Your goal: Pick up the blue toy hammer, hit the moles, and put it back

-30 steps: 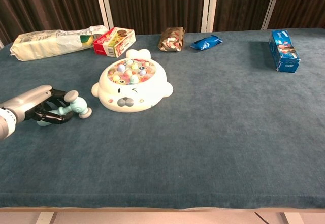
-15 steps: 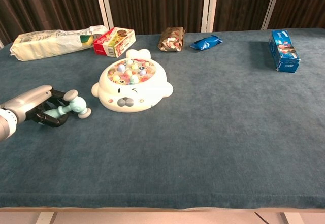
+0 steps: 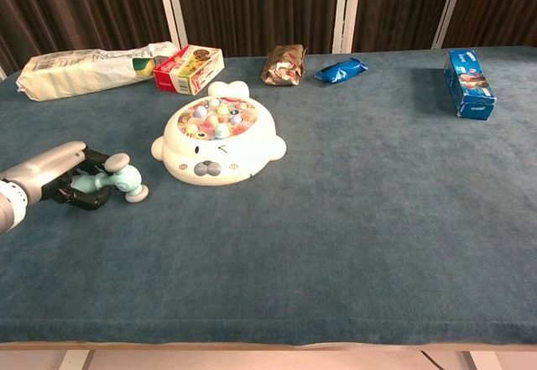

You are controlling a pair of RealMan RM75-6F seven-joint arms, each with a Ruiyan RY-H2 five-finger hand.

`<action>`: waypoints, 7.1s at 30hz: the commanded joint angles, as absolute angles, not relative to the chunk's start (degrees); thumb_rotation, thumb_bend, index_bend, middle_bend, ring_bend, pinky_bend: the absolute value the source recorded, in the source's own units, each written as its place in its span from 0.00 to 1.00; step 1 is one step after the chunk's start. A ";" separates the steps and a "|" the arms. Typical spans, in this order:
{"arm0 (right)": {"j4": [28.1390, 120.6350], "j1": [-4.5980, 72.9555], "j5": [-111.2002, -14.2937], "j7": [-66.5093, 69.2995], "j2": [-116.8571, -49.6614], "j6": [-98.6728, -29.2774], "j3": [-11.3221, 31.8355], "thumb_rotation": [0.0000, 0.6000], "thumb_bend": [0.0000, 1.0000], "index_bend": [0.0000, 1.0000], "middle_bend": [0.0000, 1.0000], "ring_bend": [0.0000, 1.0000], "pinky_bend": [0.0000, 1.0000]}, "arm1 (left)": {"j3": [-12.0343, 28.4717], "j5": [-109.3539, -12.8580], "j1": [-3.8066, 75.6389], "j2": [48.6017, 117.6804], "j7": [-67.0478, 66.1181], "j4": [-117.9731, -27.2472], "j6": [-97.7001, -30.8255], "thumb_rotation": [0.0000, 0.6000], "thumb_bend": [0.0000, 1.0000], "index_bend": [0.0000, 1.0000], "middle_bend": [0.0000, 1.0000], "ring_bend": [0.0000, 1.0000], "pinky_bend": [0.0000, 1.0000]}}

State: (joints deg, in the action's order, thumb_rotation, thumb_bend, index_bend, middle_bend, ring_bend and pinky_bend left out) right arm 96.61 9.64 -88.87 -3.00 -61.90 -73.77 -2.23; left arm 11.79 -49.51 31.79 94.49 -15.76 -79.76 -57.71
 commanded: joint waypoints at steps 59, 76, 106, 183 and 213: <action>96.97 10.15 -89.24 -2.92 -61.29 -72.44 -2.97 1.00 0.28 0.00 0.00 0.00 0.00 | 23.50 -65.89 45.24 114.75 -25.87 -55.19 -71.51 1.00 0.85 0.74 0.95 1.00 1.00; 96.90 10.12 -89.95 -0.01 -60.07 -72.83 -3.18 1.00 0.28 0.00 0.00 0.00 0.00 | 27.04 -63.06 54.26 123.97 -23.56 -37.12 -66.48 1.00 0.85 0.74 0.95 1.00 1.00; 96.75 10.02 -89.99 -0.04 -60.06 -73.01 -3.15 1.00 0.28 0.00 0.00 0.00 0.00 | 26.30 -63.65 53.74 123.02 -20.55 -35.77 -66.76 1.00 0.85 0.74 0.95 1.00 1.00; 97.28 10.01 -91.49 -1.94 -60.83 -72.65 -4.13 1.00 0.28 0.00 0.00 0.00 0.00 | 12.04 -70.62 34.09 115.61 -11.36 -41.22 -73.23 1.00 0.84 0.74 0.91 1.00 1.00; 97.25 10.00 -90.77 -2.34 -61.01 -72.60 -3.91 1.00 0.28 0.00 0.00 0.00 0.00 | 11.20 -72.80 32.04 117.90 -12.98 -33.92 -69.45 1.00 0.74 0.56 0.62 0.71 0.94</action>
State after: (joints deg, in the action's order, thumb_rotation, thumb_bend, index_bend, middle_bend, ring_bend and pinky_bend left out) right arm 97.25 10.00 -90.77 -2.34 -61.01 -72.61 -3.91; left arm 11.16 -72.90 32.15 117.93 -12.91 -33.86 -69.63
